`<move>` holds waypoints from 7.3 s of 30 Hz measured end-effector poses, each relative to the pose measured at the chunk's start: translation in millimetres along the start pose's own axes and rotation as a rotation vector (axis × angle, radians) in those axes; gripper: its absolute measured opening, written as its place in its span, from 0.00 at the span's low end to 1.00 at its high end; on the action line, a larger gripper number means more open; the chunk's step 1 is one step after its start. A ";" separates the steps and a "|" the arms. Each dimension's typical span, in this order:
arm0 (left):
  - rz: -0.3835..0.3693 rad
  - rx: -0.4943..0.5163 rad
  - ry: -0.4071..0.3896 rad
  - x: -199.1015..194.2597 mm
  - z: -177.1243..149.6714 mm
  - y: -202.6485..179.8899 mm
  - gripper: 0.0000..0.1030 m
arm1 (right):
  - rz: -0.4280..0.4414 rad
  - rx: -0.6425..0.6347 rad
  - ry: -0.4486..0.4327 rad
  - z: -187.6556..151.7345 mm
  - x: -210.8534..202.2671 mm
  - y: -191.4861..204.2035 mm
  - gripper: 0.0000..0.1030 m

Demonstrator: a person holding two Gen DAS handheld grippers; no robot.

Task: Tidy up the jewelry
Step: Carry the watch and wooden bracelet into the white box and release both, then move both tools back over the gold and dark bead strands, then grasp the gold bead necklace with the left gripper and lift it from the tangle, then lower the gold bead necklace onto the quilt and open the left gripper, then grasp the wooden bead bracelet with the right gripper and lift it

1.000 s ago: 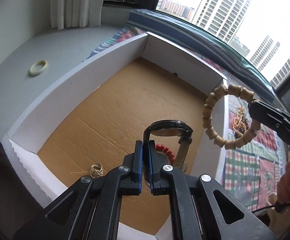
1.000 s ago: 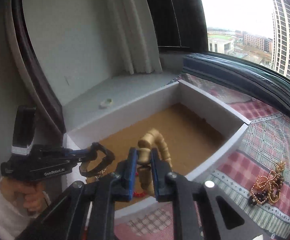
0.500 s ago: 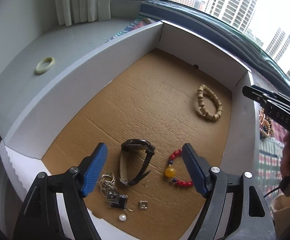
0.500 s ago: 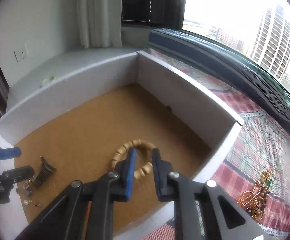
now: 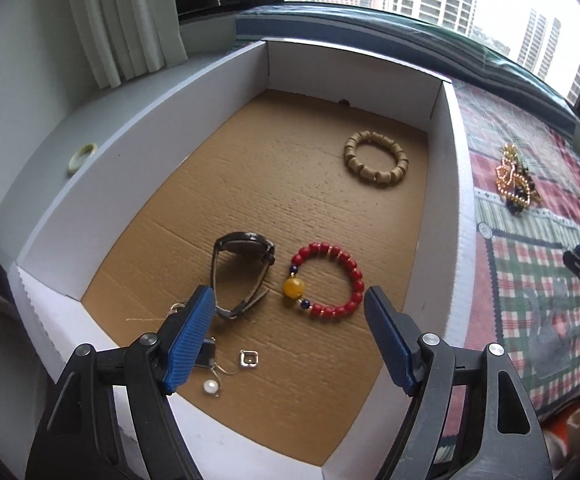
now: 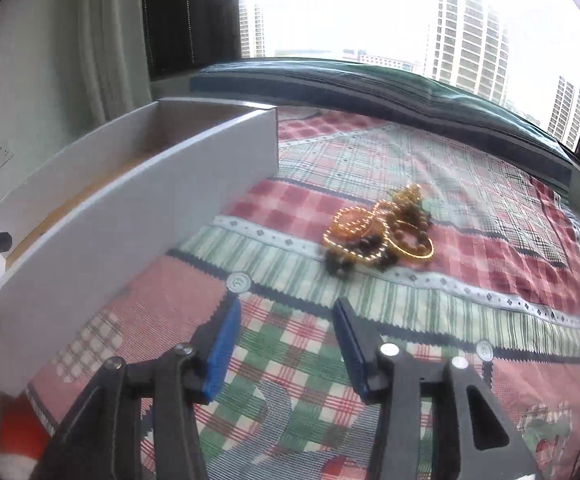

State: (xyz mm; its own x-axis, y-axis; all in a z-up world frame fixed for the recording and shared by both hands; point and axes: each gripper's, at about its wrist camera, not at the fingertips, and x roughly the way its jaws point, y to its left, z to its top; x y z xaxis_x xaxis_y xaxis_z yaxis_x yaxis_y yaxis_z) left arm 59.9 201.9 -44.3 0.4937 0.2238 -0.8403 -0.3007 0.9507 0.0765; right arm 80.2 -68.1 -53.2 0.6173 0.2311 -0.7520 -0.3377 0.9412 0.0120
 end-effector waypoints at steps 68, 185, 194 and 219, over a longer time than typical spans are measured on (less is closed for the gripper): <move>-0.240 0.220 -0.045 75.4 -23.4 -223.8 1.00 | -0.270 0.288 0.089 -82.7 3.4 -173.2 0.76; -0.389 0.283 0.084 59.3 -23.9 -217.1 0.89 | -0.268 0.288 0.091 -82.3 3.1 -173.1 0.78; -0.326 0.383 0.029 60.5 -36.6 -232.1 1.00 | -0.268 0.288 0.091 -82.4 3.2 -173.0 0.78; -0.343 0.386 -0.031 56.7 -41.4 -227.7 1.00 | 0.207 0.484 0.237 62.2 55.1 -176.6 0.74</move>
State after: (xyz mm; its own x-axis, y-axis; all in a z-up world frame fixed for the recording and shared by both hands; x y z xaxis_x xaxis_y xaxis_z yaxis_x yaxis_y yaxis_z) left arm 122.6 -10.7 -131.6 0.5368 -0.1145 -0.8359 0.2028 0.9792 -0.0039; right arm 218.1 -206.3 -55.7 0.3779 0.4133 -0.8285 -0.0363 0.9008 0.4327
